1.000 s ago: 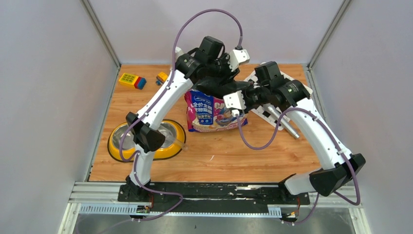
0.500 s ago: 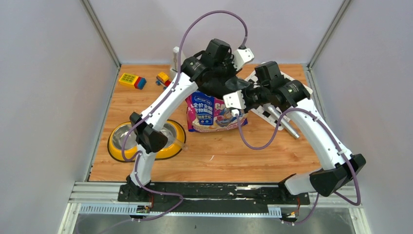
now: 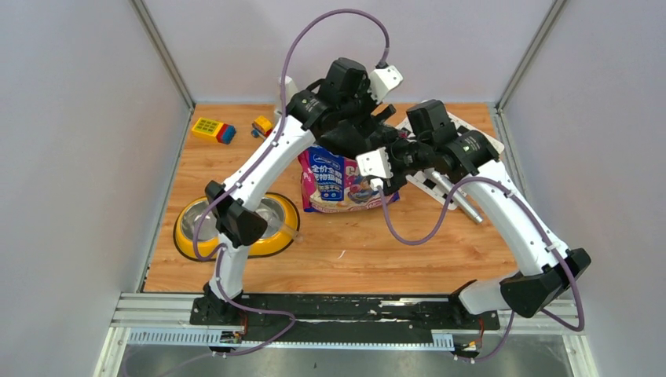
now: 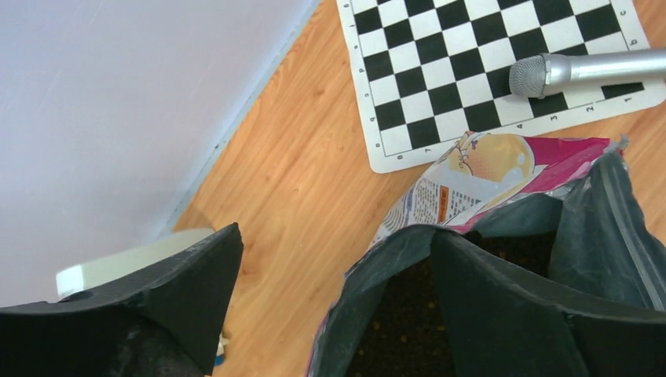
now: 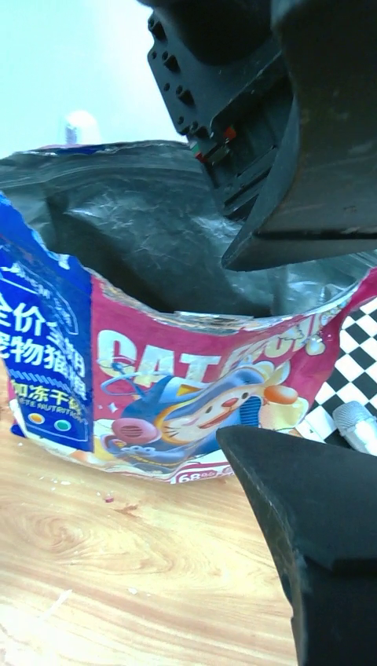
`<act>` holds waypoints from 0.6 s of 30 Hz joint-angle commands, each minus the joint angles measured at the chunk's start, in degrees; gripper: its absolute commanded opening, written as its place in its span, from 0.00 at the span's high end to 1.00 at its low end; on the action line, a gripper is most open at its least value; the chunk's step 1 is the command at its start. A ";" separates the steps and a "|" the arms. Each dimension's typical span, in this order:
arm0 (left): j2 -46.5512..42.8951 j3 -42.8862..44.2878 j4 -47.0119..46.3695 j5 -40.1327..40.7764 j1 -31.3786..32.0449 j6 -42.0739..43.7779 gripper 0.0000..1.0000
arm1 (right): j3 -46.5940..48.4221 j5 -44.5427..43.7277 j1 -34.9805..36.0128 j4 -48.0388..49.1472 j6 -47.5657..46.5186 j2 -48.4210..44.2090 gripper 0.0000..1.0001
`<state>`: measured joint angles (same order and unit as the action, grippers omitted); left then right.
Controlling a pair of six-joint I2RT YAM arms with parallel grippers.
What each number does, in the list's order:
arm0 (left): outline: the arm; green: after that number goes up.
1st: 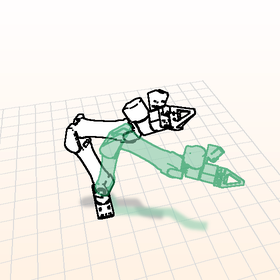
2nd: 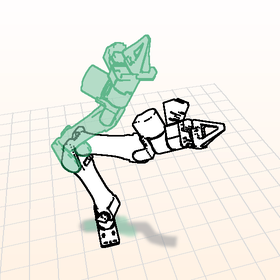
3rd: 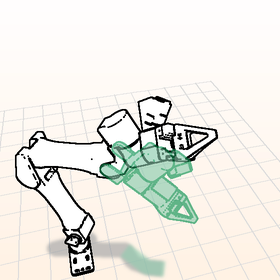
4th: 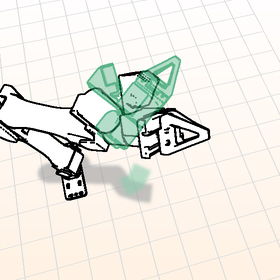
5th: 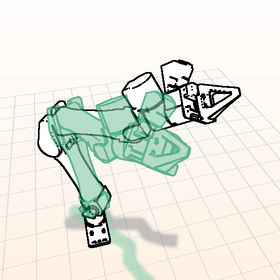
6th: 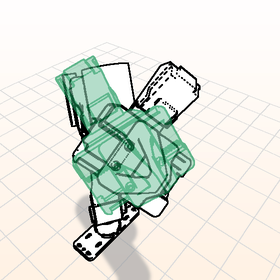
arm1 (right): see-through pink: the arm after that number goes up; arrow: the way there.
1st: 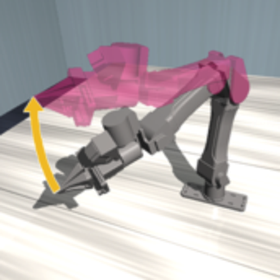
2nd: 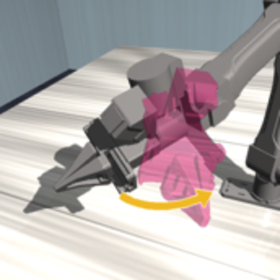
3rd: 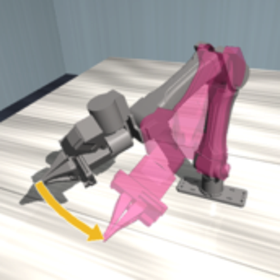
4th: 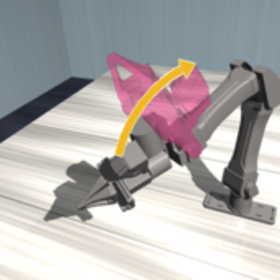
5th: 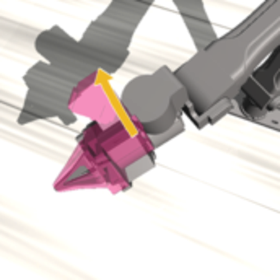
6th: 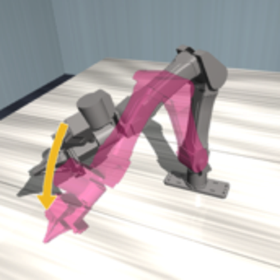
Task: Serve the pet food
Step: Adjust the pet food bag at the center of the board.
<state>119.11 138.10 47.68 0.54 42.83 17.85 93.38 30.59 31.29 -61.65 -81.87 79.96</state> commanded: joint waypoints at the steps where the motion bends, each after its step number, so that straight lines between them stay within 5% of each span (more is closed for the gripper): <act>1: -7.48 -1.39 -1.72 -0.14 -0.50 1.95 0.01 | 2.47 3.56 1.74 2.12 1.86 0.33 0.25; 11: -5.06 -0.73 13.82 -1.93 -1.62 9.75 0.00 | 1.91 0.72 5.58 4.09 4.79 3.66 0.24; 18: -2.99 -2.58 11.67 1.52 -3.51 10.11 0.00 | -1.10 -1.32 7.31 5.03 5.92 3.23 0.26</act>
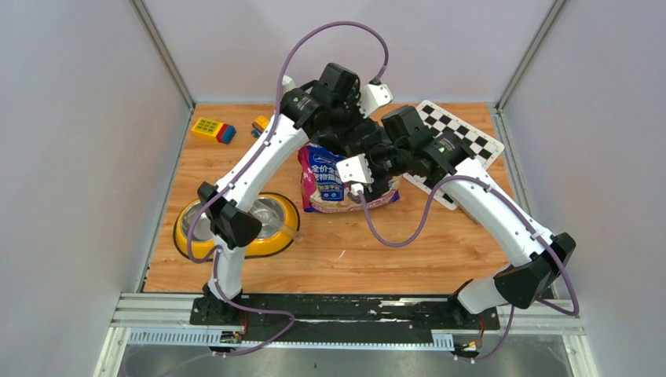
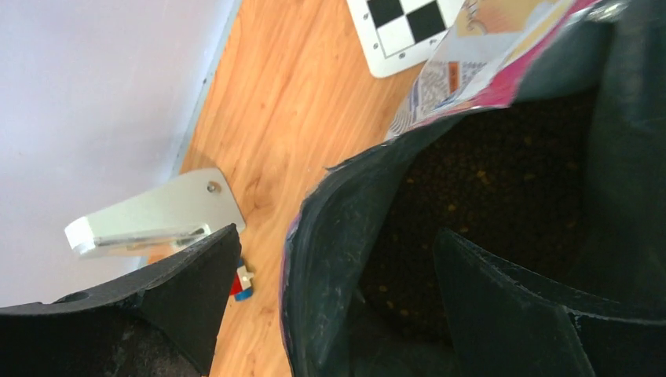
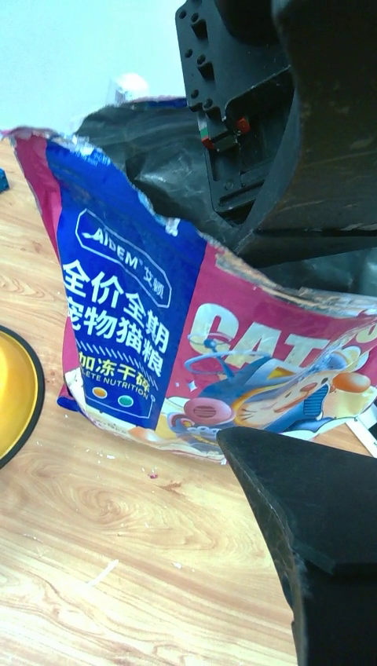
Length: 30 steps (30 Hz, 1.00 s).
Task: Serve the pet food
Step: Adjust the pet food bag at the center of the board.
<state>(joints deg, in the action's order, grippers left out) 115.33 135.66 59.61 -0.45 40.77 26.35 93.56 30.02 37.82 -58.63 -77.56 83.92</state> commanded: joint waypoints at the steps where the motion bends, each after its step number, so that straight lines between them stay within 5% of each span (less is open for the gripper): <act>1: 1.17 -0.04 -0.36 2.94 -1.90 1.65 0.00 | -1.66 -1.09 0.98 2.20 1.74 -0.81 0.27; 7: 2.29 -0.20 0.63 3.42 -2.66 2.65 0.06 | -3.01 -3.14 1.37 3.55 2.60 -0.22 0.31; 12: 1.83 -0.95 1.68 3.14 -3.06 3.62 0.26 | -3.99 -5.97 1.35 5.75 3.00 1.07 0.39; 14: 1.87 -0.88 2.18 3.09 -3.27 4.08 0.34 | -3.68 -6.83 1.38 6.11 3.37 1.71 0.49; 17: 2.39 -0.20 2.81 3.16 -3.32 4.64 0.50 | -2.25 -7.73 1.38 6.78 4.85 2.95 0.79; 21: 3.51 2.13 2.55 4.31 -3.32 4.38 0.75 | 0.21 -8.47 1.38 8.42 6.89 4.02 1.00; 25: 4.35 3.97 -2.56 9.54 -3.37 4.11 0.91 | -0.06 -11.31 1.38 14.37 8.12 4.06 1.00; 30: 5.64 7.91 -9.59 17.73 -4.78 3.83 0.96 | 2.29 -15.31 1.35 22.54 9.11 5.63 1.00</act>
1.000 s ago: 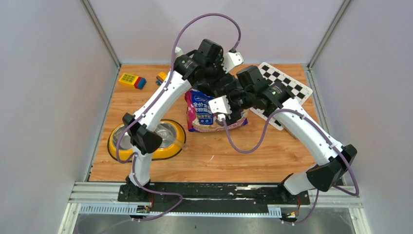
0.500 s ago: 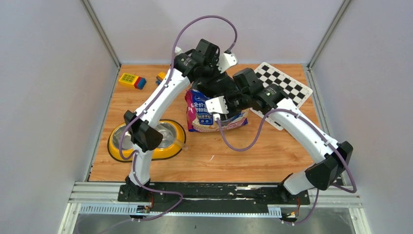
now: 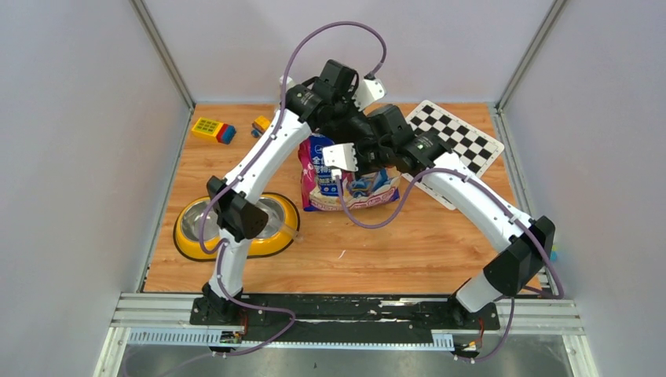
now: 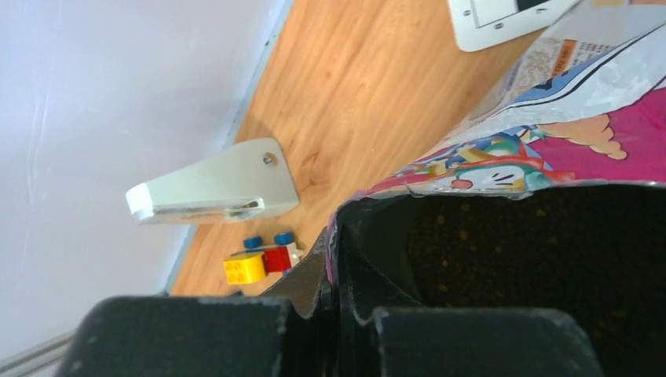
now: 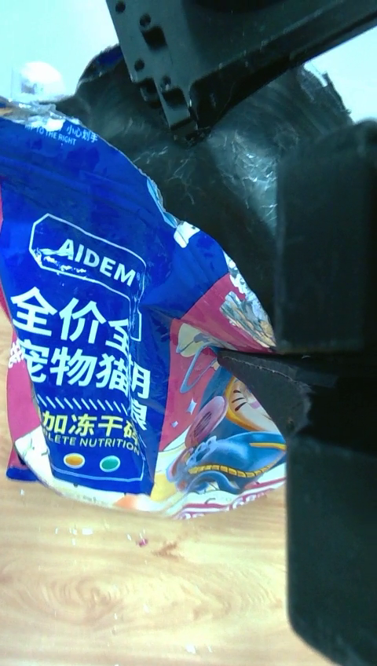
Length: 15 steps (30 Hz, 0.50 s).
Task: Serve the pet food
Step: Adjust the pet food bag at the center of the board.
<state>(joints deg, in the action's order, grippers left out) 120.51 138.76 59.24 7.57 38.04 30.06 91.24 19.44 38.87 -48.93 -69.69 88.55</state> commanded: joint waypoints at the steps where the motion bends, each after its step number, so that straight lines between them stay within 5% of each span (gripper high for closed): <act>1: 0.33 4.96 -11.93 10.56 -2.55 0.27 0.97 | 5.74 -5.50 0.26 13.94 1.37 2.04 1.00; 15: 2.93 12.44 -32.16 13.34 -4.95 6.94 0.97 | 24.34 -8.94 -4.60 27.06 4.00 14.32 1.00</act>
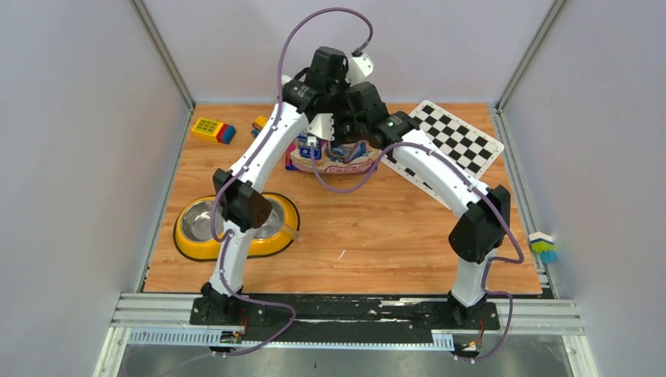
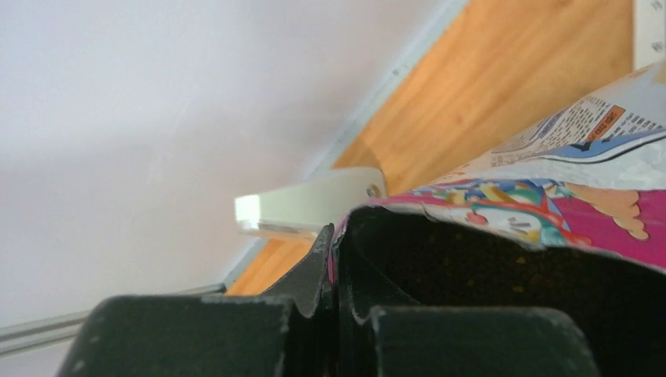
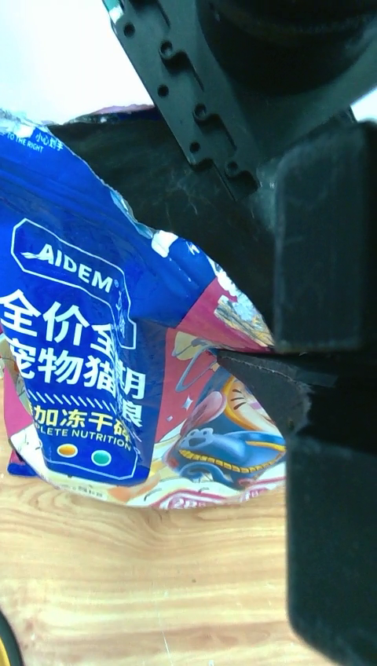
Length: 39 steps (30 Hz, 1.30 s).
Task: Serve the pet food
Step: Adjust the pet food bag at the center of the board.
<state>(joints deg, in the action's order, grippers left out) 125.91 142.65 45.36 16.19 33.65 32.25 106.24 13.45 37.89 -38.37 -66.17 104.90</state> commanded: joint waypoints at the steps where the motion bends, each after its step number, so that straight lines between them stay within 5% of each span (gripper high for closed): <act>1: -2.44 8.67 -18.82 4.60 -0.57 4.80 0.97 | 9.79 -1.49 -4.30 16.20 1.59 -2.27 1.00; 5: -5.56 4.64 -18.08 3.26 -0.57 1.72 0.97 | 8.79 7.93 -6.47 8.69 2.26 -4.89 1.00; 14: -17.28 -14.64 -10.35 -1.06 -0.56 -4.21 0.99 | -13.97 20.51 -6.88 -5.82 -5.70 -18.01 1.00; 26: -18.60 -17.61 -7.93 -1.06 -0.26 -7.64 0.86 | -27.97 23.02 -5.02 -5.71 -4.93 -25.96 0.94; 31: -16.28 -15.58 -8.10 2.08 0.34 -6.36 0.86 | -28.71 19.38 -4.72 -0.36 -2.18 -24.32 0.96; 39: -9.30 -9.16 -15.54 7.02 0.46 -4.36 0.96 | -23.95 0.04 -5.35 22.40 5.09 -17.79 1.00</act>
<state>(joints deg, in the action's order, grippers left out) 115.37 127.11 43.51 16.84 34.79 25.41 78.94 24.99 32.99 -30.85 -65.43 83.81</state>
